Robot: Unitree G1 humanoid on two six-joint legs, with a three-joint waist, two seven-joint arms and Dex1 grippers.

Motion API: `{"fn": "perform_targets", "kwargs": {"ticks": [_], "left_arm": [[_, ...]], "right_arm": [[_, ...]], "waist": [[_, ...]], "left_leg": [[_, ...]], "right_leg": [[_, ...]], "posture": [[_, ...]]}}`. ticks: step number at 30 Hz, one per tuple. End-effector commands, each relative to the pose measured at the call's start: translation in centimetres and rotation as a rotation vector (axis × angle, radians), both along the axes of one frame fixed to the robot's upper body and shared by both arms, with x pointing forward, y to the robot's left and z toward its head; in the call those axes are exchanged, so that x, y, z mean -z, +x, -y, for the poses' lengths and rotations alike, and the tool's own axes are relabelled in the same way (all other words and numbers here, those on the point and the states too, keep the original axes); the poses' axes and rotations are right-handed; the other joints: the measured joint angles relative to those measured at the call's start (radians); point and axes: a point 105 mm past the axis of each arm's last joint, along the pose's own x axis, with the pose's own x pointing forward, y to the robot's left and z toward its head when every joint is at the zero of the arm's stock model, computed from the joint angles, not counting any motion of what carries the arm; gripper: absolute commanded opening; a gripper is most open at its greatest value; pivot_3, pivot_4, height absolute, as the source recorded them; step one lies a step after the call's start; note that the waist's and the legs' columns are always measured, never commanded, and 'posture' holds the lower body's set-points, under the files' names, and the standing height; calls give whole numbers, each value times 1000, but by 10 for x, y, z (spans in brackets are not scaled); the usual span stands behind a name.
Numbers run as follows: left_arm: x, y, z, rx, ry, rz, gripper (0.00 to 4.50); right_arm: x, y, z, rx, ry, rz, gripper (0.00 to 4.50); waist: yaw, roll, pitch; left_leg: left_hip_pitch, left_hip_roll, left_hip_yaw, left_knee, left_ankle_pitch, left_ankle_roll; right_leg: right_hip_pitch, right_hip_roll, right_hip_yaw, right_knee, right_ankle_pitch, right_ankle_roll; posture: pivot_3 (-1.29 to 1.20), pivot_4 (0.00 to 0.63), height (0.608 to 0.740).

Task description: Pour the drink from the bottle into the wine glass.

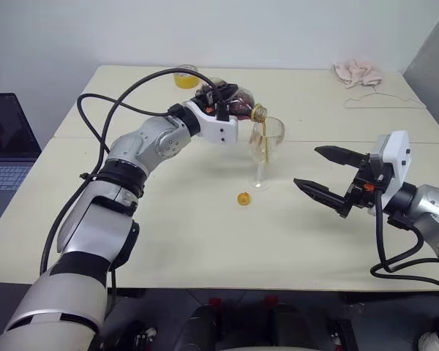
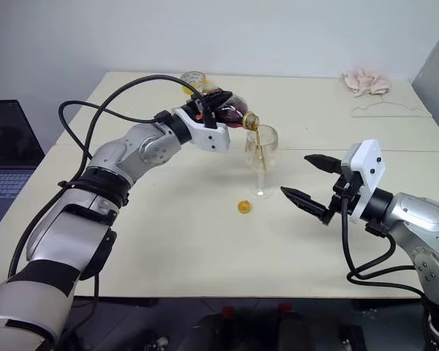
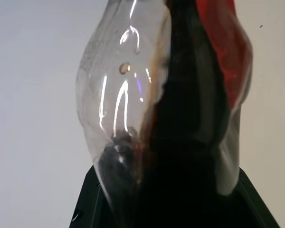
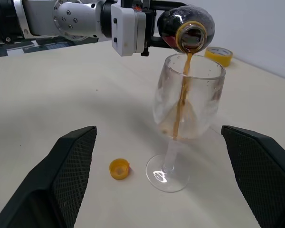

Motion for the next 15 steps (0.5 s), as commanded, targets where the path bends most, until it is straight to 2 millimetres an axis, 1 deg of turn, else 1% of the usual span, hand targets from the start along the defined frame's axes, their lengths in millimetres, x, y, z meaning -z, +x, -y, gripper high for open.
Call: {"fn": "perform_targets", "kwargs": {"ticks": [1,15], "left_arm": [[-31,-5,4,29,-18,96,1353],[-32,-3,-1,13,6,112,1353]], "right_arm": [[-10,-3,-3,-13,6,54,4500],[-9,-3,-4,-16,8,54,4500]], "waist": [[-1,0,0],[-6,0,0]], "left_leg": [[0,0,0,0,0,0],[0,0,0,0,0,0]], "right_leg": [[0,0,0,0,0,0],[0,0,0,0,0,0]], "posture": [[0,150,740],[0,150,740]]}}
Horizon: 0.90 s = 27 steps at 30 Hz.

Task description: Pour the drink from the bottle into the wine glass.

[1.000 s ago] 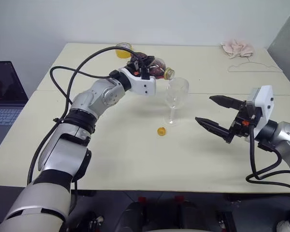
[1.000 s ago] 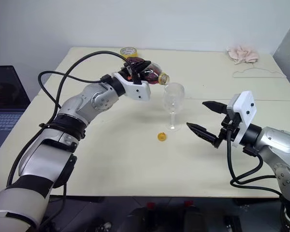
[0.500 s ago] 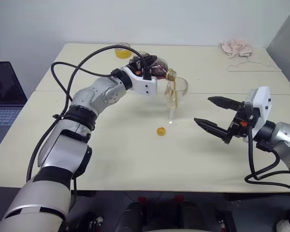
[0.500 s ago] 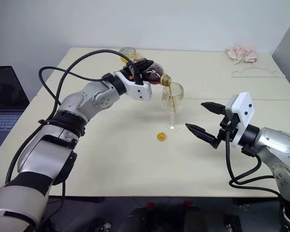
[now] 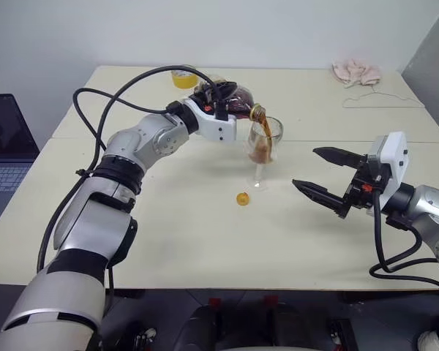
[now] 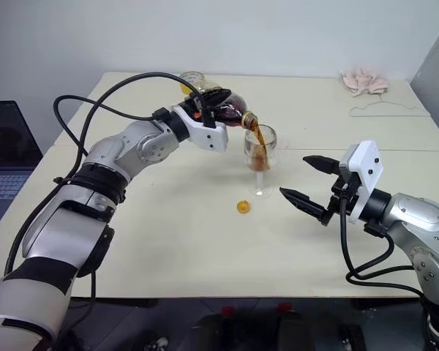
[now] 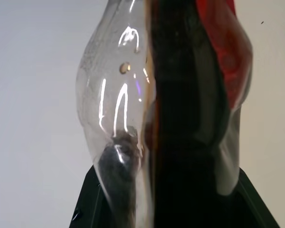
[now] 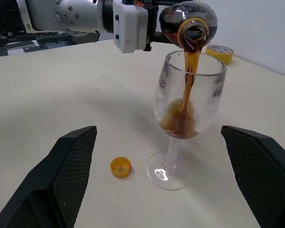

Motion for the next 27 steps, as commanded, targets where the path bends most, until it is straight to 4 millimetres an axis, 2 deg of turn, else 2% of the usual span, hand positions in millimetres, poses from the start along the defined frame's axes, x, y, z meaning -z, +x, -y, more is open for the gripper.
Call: {"fn": "perform_targets", "kwargs": {"ticks": [1,27], "left_arm": [[-30,-5,4,26,-15,91,1353],[-30,-4,1,25,-6,93,1353]], "right_arm": [[-10,-3,-2,-8,9,58,4500],[-6,-3,-2,-13,6,46,4500]], "waist": [[0,0,0],[-3,0,0]], "left_leg": [[0,0,0,0,0,0],[0,0,0,0,0,0]], "right_leg": [[0,0,0,0,0,0],[0,0,0,0,0,0]], "posture": [[0,150,740],[0,150,740]]}}
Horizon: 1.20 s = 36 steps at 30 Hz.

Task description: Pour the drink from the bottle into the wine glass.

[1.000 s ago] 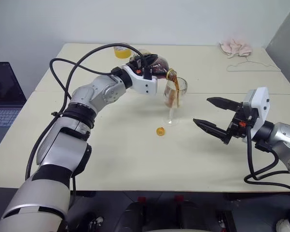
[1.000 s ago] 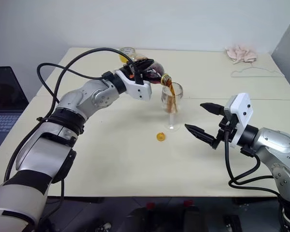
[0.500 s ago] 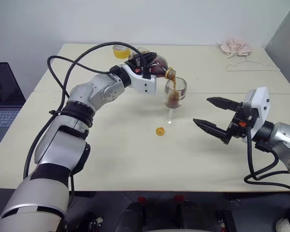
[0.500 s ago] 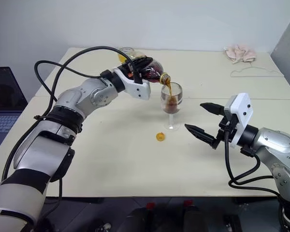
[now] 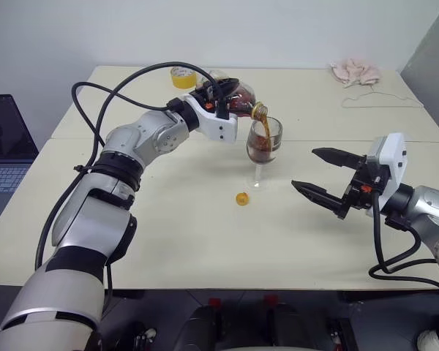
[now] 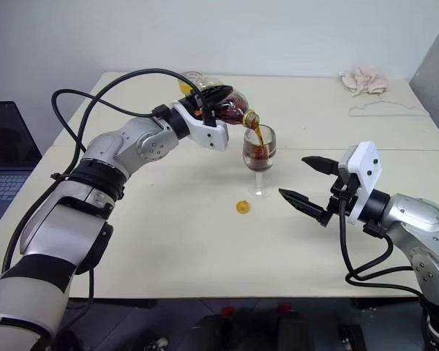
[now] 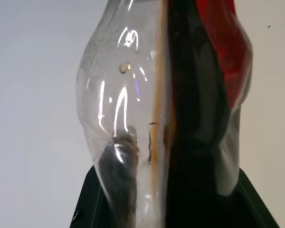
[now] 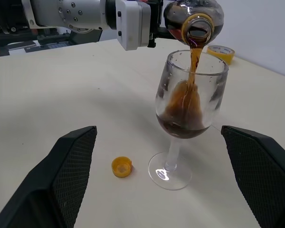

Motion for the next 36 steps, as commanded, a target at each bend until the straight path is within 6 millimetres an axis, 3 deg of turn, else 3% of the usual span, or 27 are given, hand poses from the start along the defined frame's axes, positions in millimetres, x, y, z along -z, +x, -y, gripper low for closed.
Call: {"fn": "perform_targets", "kwargs": {"ticks": [1,36], "left_arm": [[-25,-3,-2,5,-27,63,1353],[-23,-1,-5,-4,-90,28,1353]], "right_arm": [[-7,-3,-1,-7,5,46,4500],[-4,-2,-4,-24,-3,31,4500]], "waist": [[0,0,0],[-1,0,0]], "left_leg": [[0,0,0,0,0,0],[0,0,0,0,0,0]], "right_leg": [[0,0,0,0,0,0],[0,0,0,0,0,0]], "posture": [[0,150,740],[0,150,740]]}}
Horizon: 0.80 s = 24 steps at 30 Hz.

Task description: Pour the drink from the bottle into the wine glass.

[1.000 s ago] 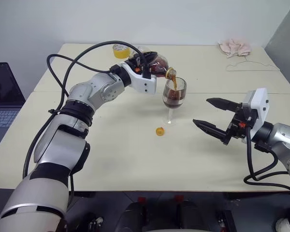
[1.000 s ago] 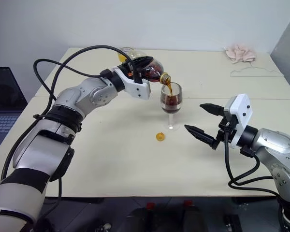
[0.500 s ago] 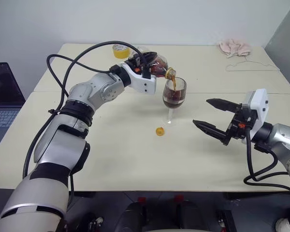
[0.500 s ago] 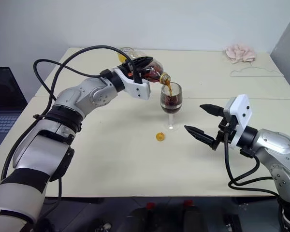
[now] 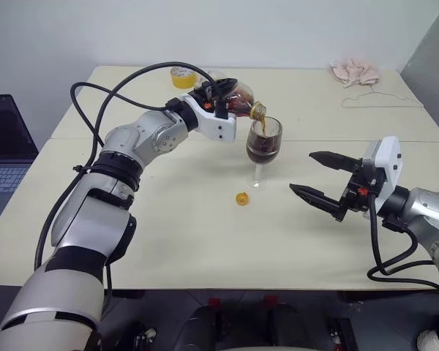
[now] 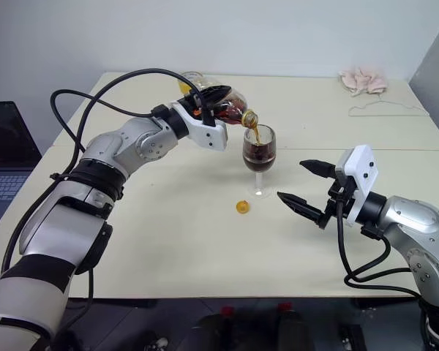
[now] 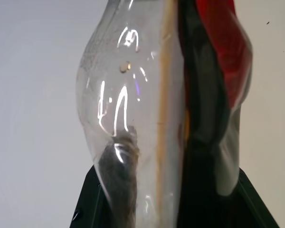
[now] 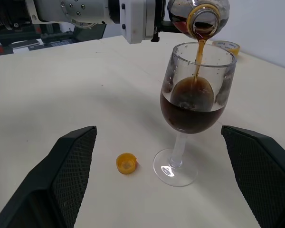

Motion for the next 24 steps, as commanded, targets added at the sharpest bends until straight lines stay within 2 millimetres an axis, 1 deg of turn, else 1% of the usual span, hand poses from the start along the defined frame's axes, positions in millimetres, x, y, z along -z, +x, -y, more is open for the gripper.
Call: {"fn": "perform_targets", "kwargs": {"ticks": [1,3,4,11,14,16,19,22,23,24], "left_arm": [[-23,-2,-3,9,-102,26,1353],[-26,-1,-4,20,-221,-33,1353],[-26,-1,-4,26,-252,-50,1353],[-27,-3,-3,70,-368,-130,1353],[-34,-5,-5,113,-516,-181,1353],[-36,-2,-12,132,-672,-255,1353],[-34,5,-34,121,-907,-353,1353],[-19,8,-54,90,-1060,-433,1353],[-11,8,-63,68,-1107,-454,1353],[2,8,-77,28,-1184,-475,1353]], "right_arm": [[-10,-2,-2,-12,-1,52,4500],[-10,-2,-1,-11,-2,51,4500],[-9,-2,-1,-10,-2,51,4500],[-9,-2,-1,-10,-6,47,4500],[-9,-2,-1,-11,-7,46,4500],[-9,-2,-1,-13,-8,46,4500],[-10,-3,-1,-17,-7,47,4500],[-12,-3,0,-20,-2,49,4500],[-13,-4,0,-21,0,50,4500],[-15,-5,0,-29,4,54,4500]], "waist": [[0,0,0],[0,0,0],[0,0,0],[-4,0,0],[-3,0,0],[-3,0,0],[-6,0,0],[-10,1,-1],[-11,1,-1],[-13,1,-1]], "left_leg": [[0,0,0,0,0,0],[0,0,0,0,0,0],[0,0,0,0,0,0],[0,0,0,0,0,0],[0,0,0,0,0,0],[0,0,-1,1,0,0],[0,0,0,1,0,0],[0,1,0,0,0,0],[0,1,0,0,0,0],[0,1,0,0,0,0]], "right_leg": [[0,0,0,0,0,0],[0,0,0,0,0,0],[0,0,0,0,0,0],[0,0,0,0,0,0],[0,0,0,0,0,0],[0,0,0,0,0,0],[-1,0,0,0,0,0],[-1,0,0,1,0,0],[-1,0,0,1,0,0],[-1,0,0,2,0,0]], "posture": [[0,150,740],[0,150,740],[0,150,740],[0,150,740],[0,150,740],[0,150,740],[0,150,740],[0,150,740],[0,150,740],[0,150,740]]}}
